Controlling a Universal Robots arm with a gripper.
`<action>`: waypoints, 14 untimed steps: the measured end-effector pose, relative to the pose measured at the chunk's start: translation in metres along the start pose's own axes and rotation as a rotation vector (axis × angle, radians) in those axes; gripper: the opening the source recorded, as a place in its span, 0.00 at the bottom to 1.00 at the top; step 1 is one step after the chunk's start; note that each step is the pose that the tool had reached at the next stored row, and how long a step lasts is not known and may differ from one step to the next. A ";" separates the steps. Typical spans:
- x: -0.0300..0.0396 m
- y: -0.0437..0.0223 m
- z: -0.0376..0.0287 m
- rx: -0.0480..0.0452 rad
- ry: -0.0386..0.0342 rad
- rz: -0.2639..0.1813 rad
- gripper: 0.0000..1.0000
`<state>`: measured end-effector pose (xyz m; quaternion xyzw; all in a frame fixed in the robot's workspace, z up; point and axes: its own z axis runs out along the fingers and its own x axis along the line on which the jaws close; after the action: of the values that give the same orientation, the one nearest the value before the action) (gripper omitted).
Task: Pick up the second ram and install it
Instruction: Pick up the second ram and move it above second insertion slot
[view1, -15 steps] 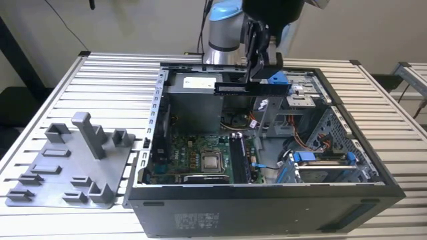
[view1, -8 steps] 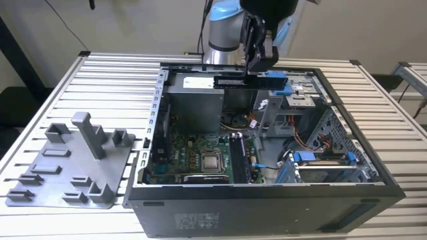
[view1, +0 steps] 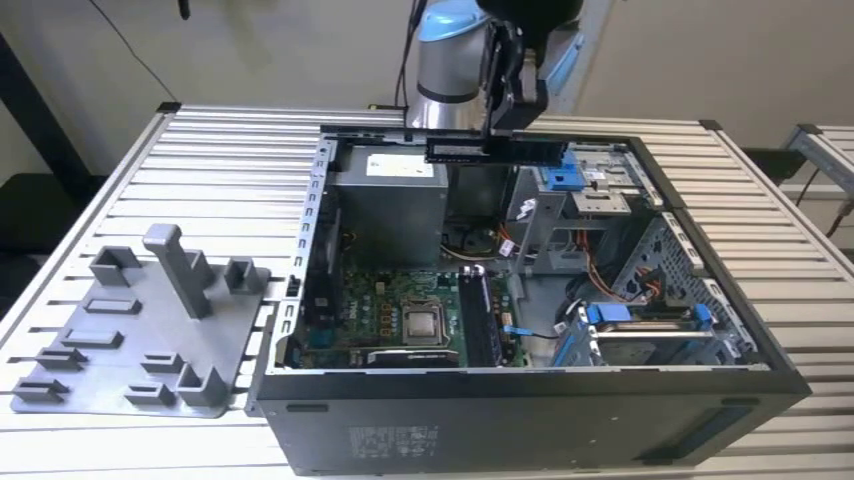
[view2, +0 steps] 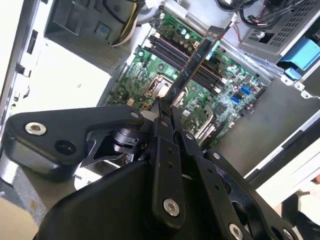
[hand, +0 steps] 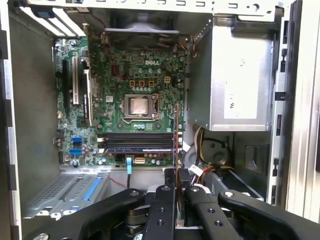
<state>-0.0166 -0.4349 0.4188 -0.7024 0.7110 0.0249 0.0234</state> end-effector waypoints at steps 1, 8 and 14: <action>-0.0022 0.0000 0.0003 0.0000 -0.0015 0.000 0.14; -0.0150 0.0002 0.0025 -0.0005 -0.0081 -0.006 0.14; -0.0180 0.0002 0.0029 -0.0007 -0.0091 -0.009 0.14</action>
<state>-0.0166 -0.4167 0.4172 -0.7054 0.7077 0.0282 0.0265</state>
